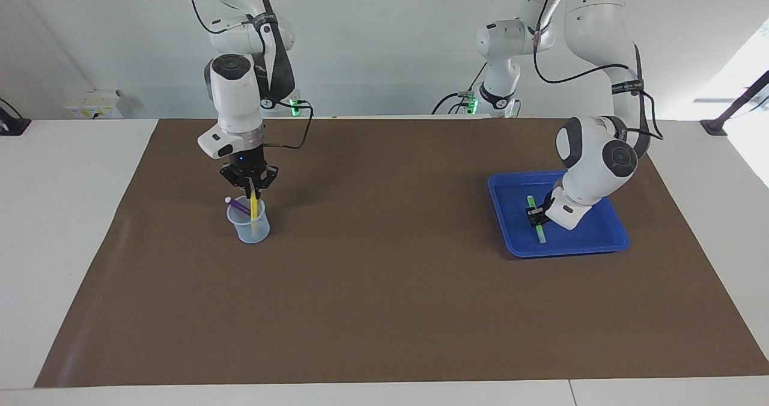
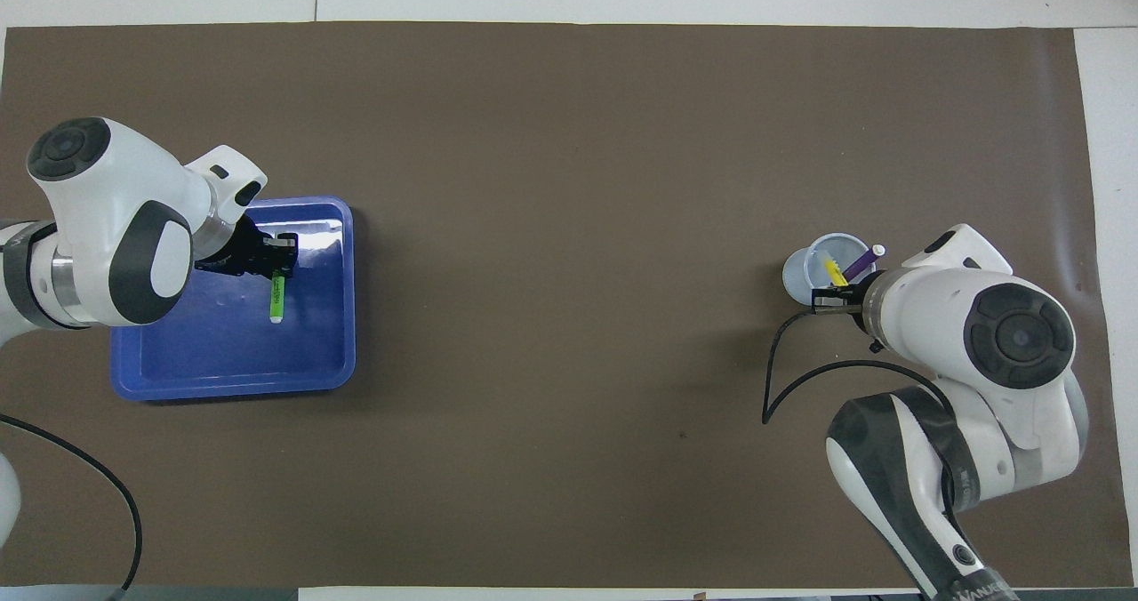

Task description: Right arm passes pens to left for tray arrangement

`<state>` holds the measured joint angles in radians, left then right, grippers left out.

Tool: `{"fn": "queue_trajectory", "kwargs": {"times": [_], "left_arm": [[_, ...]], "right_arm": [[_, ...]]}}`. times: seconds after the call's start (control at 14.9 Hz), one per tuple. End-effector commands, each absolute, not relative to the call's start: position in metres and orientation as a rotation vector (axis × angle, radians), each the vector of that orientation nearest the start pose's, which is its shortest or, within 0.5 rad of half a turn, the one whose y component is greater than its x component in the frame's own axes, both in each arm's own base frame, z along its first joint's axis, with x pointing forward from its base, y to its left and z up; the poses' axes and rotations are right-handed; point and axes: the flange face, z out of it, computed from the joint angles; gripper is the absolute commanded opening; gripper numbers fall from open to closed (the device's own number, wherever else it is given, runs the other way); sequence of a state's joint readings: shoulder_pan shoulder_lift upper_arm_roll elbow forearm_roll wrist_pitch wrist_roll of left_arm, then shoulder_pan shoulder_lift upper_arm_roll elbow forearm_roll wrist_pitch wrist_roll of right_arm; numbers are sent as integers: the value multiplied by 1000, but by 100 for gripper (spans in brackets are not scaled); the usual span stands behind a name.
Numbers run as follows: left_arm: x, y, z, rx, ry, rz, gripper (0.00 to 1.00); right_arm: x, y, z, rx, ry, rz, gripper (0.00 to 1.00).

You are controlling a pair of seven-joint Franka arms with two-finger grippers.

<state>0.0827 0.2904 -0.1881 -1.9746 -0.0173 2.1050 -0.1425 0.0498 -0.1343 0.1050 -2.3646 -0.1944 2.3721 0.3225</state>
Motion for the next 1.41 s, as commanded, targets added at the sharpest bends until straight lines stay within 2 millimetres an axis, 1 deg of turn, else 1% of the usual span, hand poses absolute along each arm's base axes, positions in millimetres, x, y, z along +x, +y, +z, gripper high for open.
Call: {"fn": "queue_trajectory", "kwargs": {"times": [0.0,0.27,0.34,0.47,0.54,0.61,0.67,0.81,0.87,0.94,1.01,1.08,1.21,1.28,1.34], "left_arm": [[574,-59,318,-3160,-90,227,100],[575,-58,318,-3161,-95,225,100],[576,-58,319,-3163,-97,220,100],[578,-57,321,-3168,-105,224,100],[579,-57,325,-3183,-128,227,100],[582,-56,334,-3197,-153,234,100],[587,-57,352,-3209,-162,243,100],[597,-58,384,-3223,-182,289,100],[599,-62,396,-3242,-199,307,100],[602,-65,412,-3266,-244,317,100],[603,-69,428,-3280,-300,322,100],[605,-72,444,-3283,-366,326,100],[607,-77,481,-3300,-509,390,100],[605,-78,494,-3314,-582,439,100],[599,-82,510,-3324,-667,472,100]], "right_arm": [[497,73,431,-3281,41,-271,0],[497,80,483,-3268,101,-225,0],[498,88,497,-3231,126,-194,0],[496,104,517,-3171,152,-139,0],[496,115,531,-3134,156,-140,0],[496,125,542,-3084,187,-129,0],[495,138,552,-3017,255,-112,0],[494,167,565,-2873,433,-65,0],[493,182,568,-2798,508,-34,0],[493,199,576,-2704,583,10,0],[494,207,581,-2619,650,43,0],[493,222,586,-2539,699,74,0],[490,251,598,-2364,823,105,0],[488,266,599,-2307,875,125,0],[484,278,602,-2260,915,142,0]]}}
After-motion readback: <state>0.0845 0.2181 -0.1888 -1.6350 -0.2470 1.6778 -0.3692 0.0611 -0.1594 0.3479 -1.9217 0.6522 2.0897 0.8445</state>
